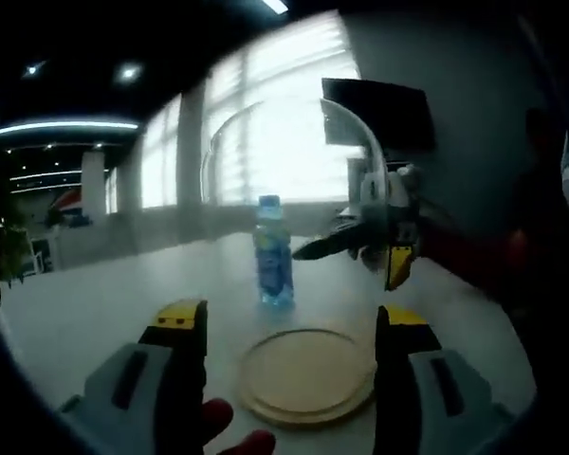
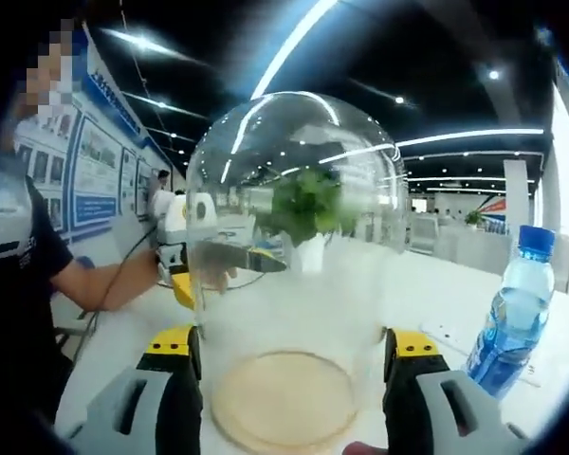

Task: Open the cover put in the Mizone put the cover back on

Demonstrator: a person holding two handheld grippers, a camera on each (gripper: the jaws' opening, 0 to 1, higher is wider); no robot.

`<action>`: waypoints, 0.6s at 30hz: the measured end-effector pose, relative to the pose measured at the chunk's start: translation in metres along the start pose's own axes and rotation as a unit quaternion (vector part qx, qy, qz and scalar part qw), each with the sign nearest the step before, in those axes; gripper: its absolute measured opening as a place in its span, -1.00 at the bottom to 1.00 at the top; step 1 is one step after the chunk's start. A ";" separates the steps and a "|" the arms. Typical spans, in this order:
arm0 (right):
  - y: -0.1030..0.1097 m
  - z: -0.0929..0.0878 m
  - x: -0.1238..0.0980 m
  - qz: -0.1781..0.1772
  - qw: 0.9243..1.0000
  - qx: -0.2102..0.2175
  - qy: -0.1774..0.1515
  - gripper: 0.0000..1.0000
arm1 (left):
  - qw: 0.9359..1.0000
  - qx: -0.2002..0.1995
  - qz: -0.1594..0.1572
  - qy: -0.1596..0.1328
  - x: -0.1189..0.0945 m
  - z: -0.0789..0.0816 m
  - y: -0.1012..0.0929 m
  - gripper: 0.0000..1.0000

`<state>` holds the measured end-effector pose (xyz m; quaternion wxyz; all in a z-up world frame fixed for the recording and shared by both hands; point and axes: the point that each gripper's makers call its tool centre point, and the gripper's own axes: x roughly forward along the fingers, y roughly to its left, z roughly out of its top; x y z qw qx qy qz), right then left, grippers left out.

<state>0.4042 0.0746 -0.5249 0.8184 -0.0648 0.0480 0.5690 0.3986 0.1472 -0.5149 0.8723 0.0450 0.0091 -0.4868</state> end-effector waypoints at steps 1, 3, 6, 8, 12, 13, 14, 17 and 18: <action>0.000 -0.001 0.001 0.010 1.000 -0.001 -0.003 0.48 | 1.000 0.003 -0.006 0.001 0.001 0.001 0.000 0.19; -0.002 -0.002 0.002 0.022 1.000 0.004 -0.002 0.50 | 0.999 0.007 -0.028 -0.015 0.002 0.009 -0.005 0.15; -0.003 -0.002 0.005 0.038 0.999 0.008 0.000 0.52 | 0.999 -0.008 -0.031 -0.011 0.005 0.013 -0.001 0.17; -0.002 -0.003 0.006 0.045 0.999 0.009 0.004 0.53 | 0.999 -0.009 -0.039 -0.002 0.007 0.012 0.000 0.18; -0.002 -0.003 0.004 0.054 0.998 0.005 0.017 0.51 | 0.998 -0.008 -0.053 0.014 0.012 0.011 0.001 0.23; -0.002 -0.003 0.004 0.056 0.998 0.005 0.020 0.51 | 0.998 -0.007 -0.057 0.018 0.013 0.010 0.002 0.24; -0.002 -0.003 0.004 0.057 0.998 0.005 0.022 0.52 | 0.998 -0.005 -0.062 0.025 0.015 0.009 0.002 0.25; -0.003 -0.004 0.004 0.059 0.998 0.006 0.020 0.52 | 0.997 0.005 -0.070 0.034 0.019 0.006 0.000 0.31; -0.003 -0.004 0.004 0.061 0.998 0.006 0.019 0.52 | 0.997 0.010 -0.073 0.038 0.021 0.004 0.000 0.34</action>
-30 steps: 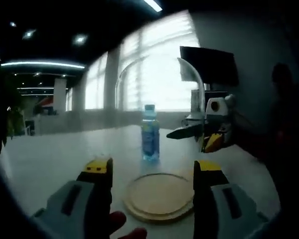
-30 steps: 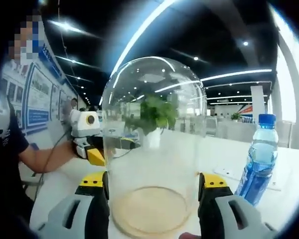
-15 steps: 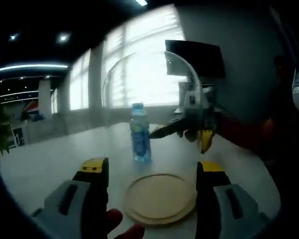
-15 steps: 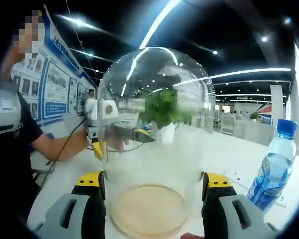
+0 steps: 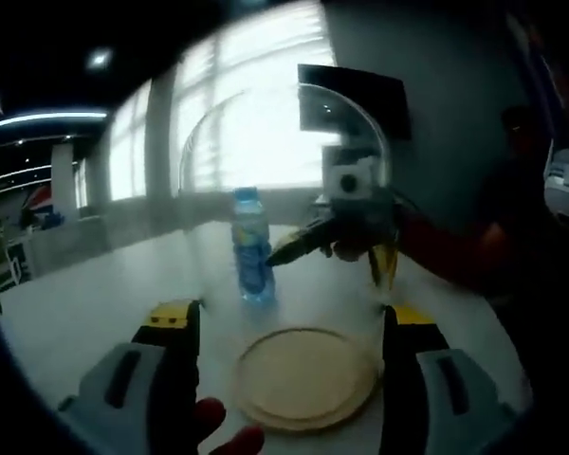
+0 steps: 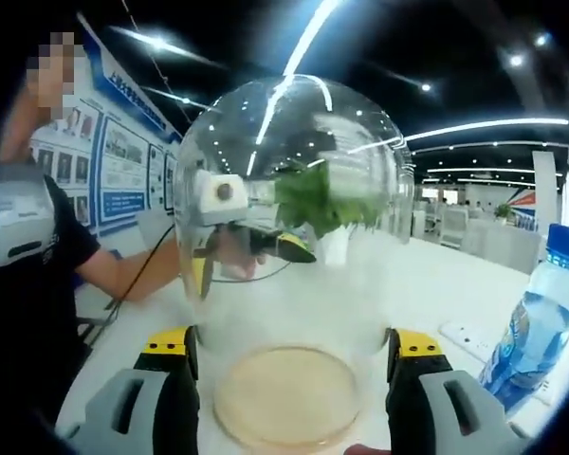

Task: Open the cover put in the Mizone put the cover back on

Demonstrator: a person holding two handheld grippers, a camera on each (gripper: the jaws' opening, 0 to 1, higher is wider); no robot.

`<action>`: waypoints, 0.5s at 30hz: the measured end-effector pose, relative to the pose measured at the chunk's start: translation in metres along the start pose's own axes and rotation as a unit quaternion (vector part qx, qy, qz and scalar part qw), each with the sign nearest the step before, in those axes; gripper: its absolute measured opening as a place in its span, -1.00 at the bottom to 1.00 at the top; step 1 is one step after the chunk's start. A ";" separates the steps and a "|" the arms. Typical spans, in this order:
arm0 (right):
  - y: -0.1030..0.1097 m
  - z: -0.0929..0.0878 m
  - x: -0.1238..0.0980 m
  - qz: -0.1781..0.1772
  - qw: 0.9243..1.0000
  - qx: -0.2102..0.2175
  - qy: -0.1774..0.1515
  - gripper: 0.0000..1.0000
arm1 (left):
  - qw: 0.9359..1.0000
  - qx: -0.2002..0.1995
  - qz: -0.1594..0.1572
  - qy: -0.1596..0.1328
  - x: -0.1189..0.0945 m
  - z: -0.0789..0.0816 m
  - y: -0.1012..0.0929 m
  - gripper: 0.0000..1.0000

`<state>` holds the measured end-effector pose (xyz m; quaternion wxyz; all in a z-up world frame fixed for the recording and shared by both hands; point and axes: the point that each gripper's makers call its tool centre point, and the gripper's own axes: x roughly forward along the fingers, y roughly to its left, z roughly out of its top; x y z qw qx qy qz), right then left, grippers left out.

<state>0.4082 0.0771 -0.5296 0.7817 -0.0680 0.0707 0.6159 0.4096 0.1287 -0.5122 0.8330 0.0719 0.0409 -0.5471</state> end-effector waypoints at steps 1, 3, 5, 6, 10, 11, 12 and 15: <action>0.000 0.000 0.000 0.002 1.000 0.002 0.001 0.52 | 1.000 0.003 -0.003 0.002 0.002 -0.002 0.000 0.36; 0.000 0.000 0.000 0.002 1.000 0.002 0.003 0.52 | 1.000 0.005 -0.008 0.006 0.006 -0.004 0.001 0.40; 0.001 0.000 0.000 0.004 1.000 0.003 0.002 0.52 | 1.000 0.005 -0.012 0.009 0.009 -0.006 0.001 0.42; 0.000 -0.001 0.000 0.005 1.000 0.005 0.000 0.53 | 1.000 0.007 -0.014 0.012 0.009 -0.007 0.000 0.43; -0.001 -0.002 0.002 0.011 1.000 0.016 -0.007 0.55 | 0.999 0.023 -0.021 0.020 0.008 -0.009 0.001 0.42; -0.001 -0.002 0.003 0.012 1.000 0.018 -0.008 0.55 | 0.999 0.023 -0.024 0.017 0.008 -0.009 0.001 0.43; -0.001 -0.002 0.003 0.013 1.000 0.020 -0.010 0.56 | 0.999 0.022 -0.026 0.013 0.008 -0.009 0.002 0.43; -0.001 -0.002 0.004 0.016 1.000 0.024 -0.014 0.57 | 0.999 0.016 -0.033 0.005 0.009 -0.010 0.002 0.44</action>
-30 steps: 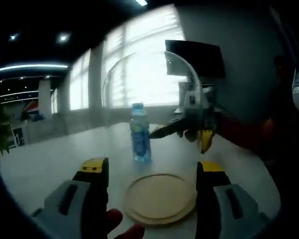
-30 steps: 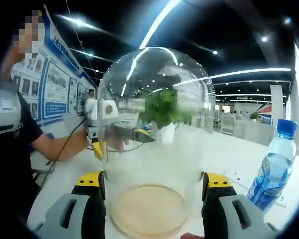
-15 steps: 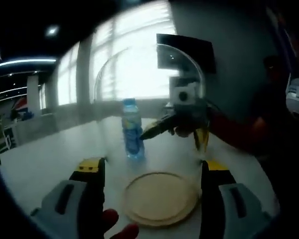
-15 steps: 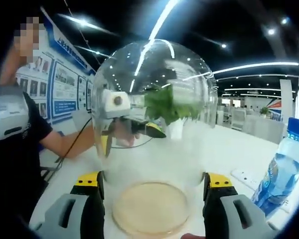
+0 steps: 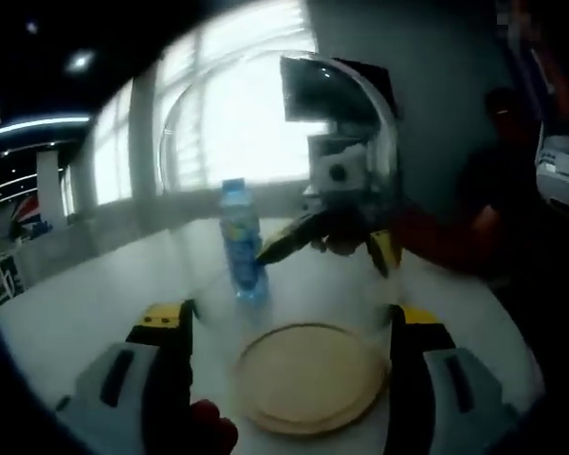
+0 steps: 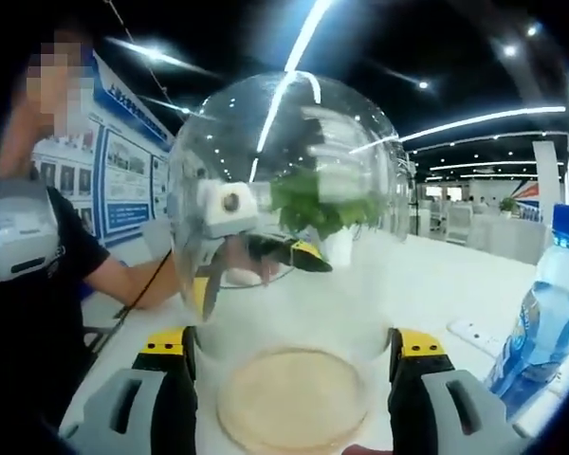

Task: Open the cover put in the Mizone put the cover back on

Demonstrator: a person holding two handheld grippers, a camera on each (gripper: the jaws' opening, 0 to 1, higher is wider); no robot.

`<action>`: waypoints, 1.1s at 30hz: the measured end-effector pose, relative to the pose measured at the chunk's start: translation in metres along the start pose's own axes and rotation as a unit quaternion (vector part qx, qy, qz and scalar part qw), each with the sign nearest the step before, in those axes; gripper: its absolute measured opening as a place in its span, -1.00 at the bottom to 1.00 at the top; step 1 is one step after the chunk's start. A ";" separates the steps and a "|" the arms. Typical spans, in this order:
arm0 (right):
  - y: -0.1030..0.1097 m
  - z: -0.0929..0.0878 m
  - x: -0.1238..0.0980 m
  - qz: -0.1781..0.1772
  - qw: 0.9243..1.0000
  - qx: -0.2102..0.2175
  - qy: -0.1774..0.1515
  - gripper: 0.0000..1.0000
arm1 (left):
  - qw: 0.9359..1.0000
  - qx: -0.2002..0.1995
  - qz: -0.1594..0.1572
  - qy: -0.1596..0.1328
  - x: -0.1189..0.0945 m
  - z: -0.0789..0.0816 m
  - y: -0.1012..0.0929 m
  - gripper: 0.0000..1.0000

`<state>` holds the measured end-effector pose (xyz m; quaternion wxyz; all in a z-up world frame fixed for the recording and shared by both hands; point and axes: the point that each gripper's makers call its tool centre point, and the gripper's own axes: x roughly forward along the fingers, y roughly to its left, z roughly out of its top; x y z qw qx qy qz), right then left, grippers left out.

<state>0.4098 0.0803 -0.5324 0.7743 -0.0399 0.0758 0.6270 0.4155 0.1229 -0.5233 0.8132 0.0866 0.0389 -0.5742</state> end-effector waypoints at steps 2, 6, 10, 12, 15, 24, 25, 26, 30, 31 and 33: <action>0.000 0.000 0.001 0.003 1.000 0.002 -0.004 0.58 | 1.000 -0.005 -0.004 -0.005 0.000 -0.001 0.000 0.44; -0.001 -0.002 0.003 0.008 1.000 0.009 -0.012 0.61 | 0.999 -0.024 -0.016 -0.018 0.002 -0.002 -0.001 0.46; -0.002 -0.003 0.006 0.014 1.000 0.020 -0.018 0.64 | 0.999 -0.035 -0.022 -0.028 0.005 -0.004 -0.001 0.49; -0.002 -0.005 0.008 0.018 0.999 0.030 -0.019 0.67 | 0.999 -0.037 -0.024 -0.030 0.006 -0.004 -0.002 0.50; -0.002 -0.004 0.009 0.024 0.999 0.030 -0.028 0.69 | 0.998 -0.041 -0.025 -0.030 0.007 -0.005 -0.001 0.50; 0.000 -0.001 0.013 0.026 0.998 0.014 -0.046 0.74 | 0.998 -0.046 -0.023 -0.043 0.009 -0.005 -0.002 0.52; 0.000 -0.001 0.014 0.026 0.998 0.013 -0.047 0.75 | 0.998 -0.046 -0.023 -0.041 0.009 -0.005 -0.002 0.52; 0.000 -0.001 0.014 0.026 0.998 0.011 -0.047 0.76 | 0.998 -0.044 -0.023 -0.040 0.009 -0.005 -0.002 0.52; 0.000 0.000 0.016 0.029 0.998 0.005 -0.057 0.79 | 0.998 -0.041 -0.025 -0.046 0.009 -0.006 -0.002 0.51; 0.000 0.001 0.016 0.030 0.998 0.004 -0.061 0.79 | 0.998 -0.042 -0.027 -0.049 0.009 -0.006 -0.002 0.51; -0.001 0.001 0.017 0.033 0.997 0.003 -0.066 0.79 | 0.997 -0.042 -0.030 -0.055 0.009 -0.006 -0.002 0.51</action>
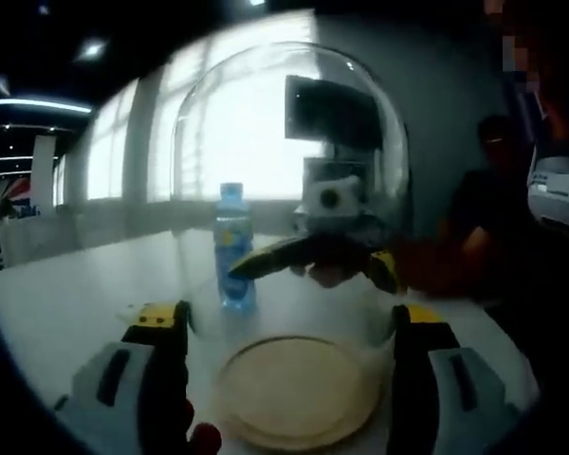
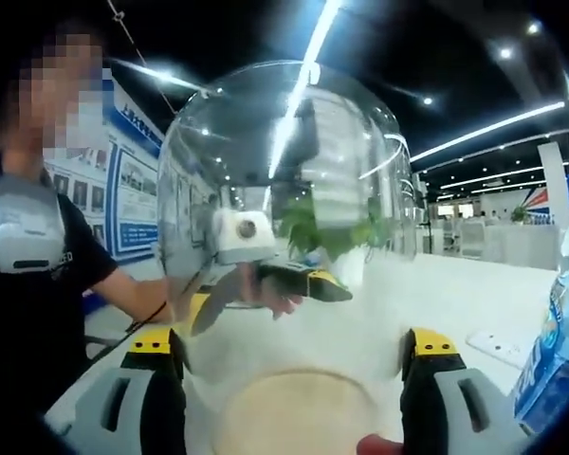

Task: Open the cover put in the Mizone put the cover back on

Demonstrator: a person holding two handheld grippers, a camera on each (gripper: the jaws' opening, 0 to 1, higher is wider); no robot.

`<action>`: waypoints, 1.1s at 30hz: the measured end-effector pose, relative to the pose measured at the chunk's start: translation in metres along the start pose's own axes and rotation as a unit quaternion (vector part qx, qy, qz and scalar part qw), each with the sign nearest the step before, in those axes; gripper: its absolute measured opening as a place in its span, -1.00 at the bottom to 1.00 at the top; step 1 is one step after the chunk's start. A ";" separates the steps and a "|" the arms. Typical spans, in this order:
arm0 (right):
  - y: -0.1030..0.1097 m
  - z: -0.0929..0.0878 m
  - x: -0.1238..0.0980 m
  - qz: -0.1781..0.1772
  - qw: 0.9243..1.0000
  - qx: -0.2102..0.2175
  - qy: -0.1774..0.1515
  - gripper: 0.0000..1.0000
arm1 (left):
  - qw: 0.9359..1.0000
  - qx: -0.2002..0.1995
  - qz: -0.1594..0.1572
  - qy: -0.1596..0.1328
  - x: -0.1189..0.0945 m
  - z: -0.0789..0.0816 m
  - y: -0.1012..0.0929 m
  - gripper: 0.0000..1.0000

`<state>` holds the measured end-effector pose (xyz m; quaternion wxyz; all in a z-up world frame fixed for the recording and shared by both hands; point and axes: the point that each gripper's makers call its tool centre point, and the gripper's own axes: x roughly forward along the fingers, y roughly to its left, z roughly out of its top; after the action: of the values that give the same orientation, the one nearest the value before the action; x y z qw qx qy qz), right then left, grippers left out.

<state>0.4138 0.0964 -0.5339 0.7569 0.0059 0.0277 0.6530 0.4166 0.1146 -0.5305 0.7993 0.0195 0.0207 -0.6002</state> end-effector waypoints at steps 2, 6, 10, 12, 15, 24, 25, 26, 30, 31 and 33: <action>0.000 0.001 0.000 0.003 1.000 -0.001 -0.004 0.79 | 1.000 -0.003 -0.004 -0.010 0.000 0.000 0.001 0.51; 0.000 0.001 0.001 0.008 1.000 -0.002 -0.007 0.79 | 1.000 -0.011 -0.012 -0.021 -0.001 0.002 0.000 0.52; -0.001 0.002 0.002 0.016 1.000 -0.003 -0.004 0.80 | 0.999 -0.021 -0.018 -0.022 -0.001 0.003 0.000 0.53; -0.002 0.002 0.002 0.023 1.000 -0.002 0.002 0.80 | 0.999 -0.025 -0.020 -0.024 -0.001 0.004 -0.001 0.52; -0.003 0.002 0.002 0.028 1.000 -0.002 0.002 0.80 | 0.999 -0.029 -0.022 -0.027 -0.001 0.004 0.000 0.52; -0.001 0.003 0.003 0.036 0.999 -0.008 -0.015 0.80 | 0.999 -0.031 -0.025 -0.037 -0.001 0.005 0.000 0.46; -0.002 0.004 0.003 0.035 0.999 -0.007 -0.021 0.80 | 0.998 -0.032 -0.025 -0.037 -0.001 0.006 0.000 0.46; -0.002 0.004 0.003 0.036 0.999 -0.006 -0.028 0.80 | 0.999 -0.030 -0.025 -0.038 -0.001 0.005 0.000 0.45; -0.001 0.005 0.003 0.038 0.999 -0.007 -0.027 0.80 | 0.999 -0.028 -0.023 -0.035 0.000 0.006 0.001 0.45; -0.001 0.005 0.003 0.039 0.999 -0.007 -0.027 0.80 | 0.999 -0.028 -0.022 -0.034 0.000 0.006 0.001 0.45; -0.002 0.005 0.003 0.039 0.999 -0.005 -0.028 0.80 | 0.999 -0.031 -0.022 -0.030 0.000 0.006 0.002 0.45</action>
<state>0.4162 0.0996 -0.5290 0.7315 0.0214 0.0034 0.6815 0.4182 0.1146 -0.5244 0.7864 -0.0236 0.0154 -0.6171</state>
